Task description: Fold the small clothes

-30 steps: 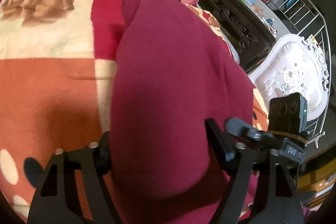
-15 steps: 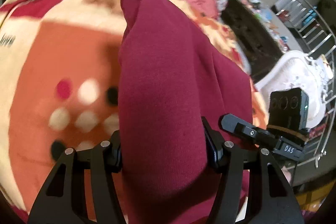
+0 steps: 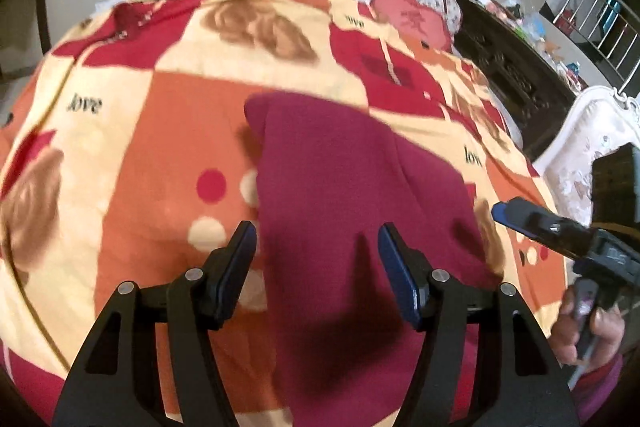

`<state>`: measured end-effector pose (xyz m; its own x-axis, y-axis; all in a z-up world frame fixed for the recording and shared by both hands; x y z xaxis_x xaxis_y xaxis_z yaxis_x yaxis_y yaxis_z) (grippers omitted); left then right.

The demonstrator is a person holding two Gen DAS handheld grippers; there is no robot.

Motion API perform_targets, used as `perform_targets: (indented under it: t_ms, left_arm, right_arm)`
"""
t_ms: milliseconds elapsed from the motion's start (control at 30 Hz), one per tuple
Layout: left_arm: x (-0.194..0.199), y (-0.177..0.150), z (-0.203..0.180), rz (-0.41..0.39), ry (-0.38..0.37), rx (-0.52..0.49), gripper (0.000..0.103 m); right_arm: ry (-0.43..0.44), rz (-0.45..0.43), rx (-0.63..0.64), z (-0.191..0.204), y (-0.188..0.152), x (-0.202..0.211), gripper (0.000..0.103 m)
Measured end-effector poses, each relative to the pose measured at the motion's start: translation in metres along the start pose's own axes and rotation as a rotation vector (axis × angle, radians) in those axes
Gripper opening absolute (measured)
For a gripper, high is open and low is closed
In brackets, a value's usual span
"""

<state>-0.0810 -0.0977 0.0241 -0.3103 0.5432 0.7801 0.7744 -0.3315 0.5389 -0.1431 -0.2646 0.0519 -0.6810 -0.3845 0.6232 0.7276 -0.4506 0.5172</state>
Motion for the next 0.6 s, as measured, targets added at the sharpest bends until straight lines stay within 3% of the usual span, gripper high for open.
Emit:
perform_targets:
  t_ms: [67,133,233,300,433,600]
  left_arm:
    - [-0.01,0.005,0.002,0.007,0.034,-0.005,0.064]
    - [-0.021,0.01,0.0,0.011,0.048,-0.012,0.064]
    - [-0.041,0.012,-0.001,0.039,0.104,-0.019,0.064]
    - [-0.05,0.008,-0.001,0.046,0.098,-0.02,0.064]
    - [-0.056,0.004,-0.004,0.043,0.113,-0.029,0.064]
    - [-0.047,0.003,-0.002,0.027,0.13,-0.028,0.064]
  right_arm:
    - [0.003,0.019,0.057,0.014,0.003,-0.01,0.056]
    - [-0.047,0.044,0.111,0.018,0.004,-0.027,0.056]
    - [-0.147,0.061,0.144,0.001,0.0,-0.05,0.051]
    - [-0.224,0.091,0.136,-0.024,-0.002,-0.066,0.049]
    - [-0.201,0.095,0.099,-0.04,-0.004,-0.069,0.048]
    - [-0.208,0.087,0.138,-0.02,-0.007,-0.038,0.048]
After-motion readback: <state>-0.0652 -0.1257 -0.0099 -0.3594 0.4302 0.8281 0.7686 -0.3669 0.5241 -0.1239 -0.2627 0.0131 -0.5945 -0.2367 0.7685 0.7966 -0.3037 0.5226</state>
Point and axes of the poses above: each gripper's, at about its wrist camera, not at the fingertips, and x roughly against the way its jaws point, z to its left, y to its top, the point moved 10 cm from there along -x, roughly the way its jaws point, and after that the axes turned 3 degrees about z, right-handed, at the moved point
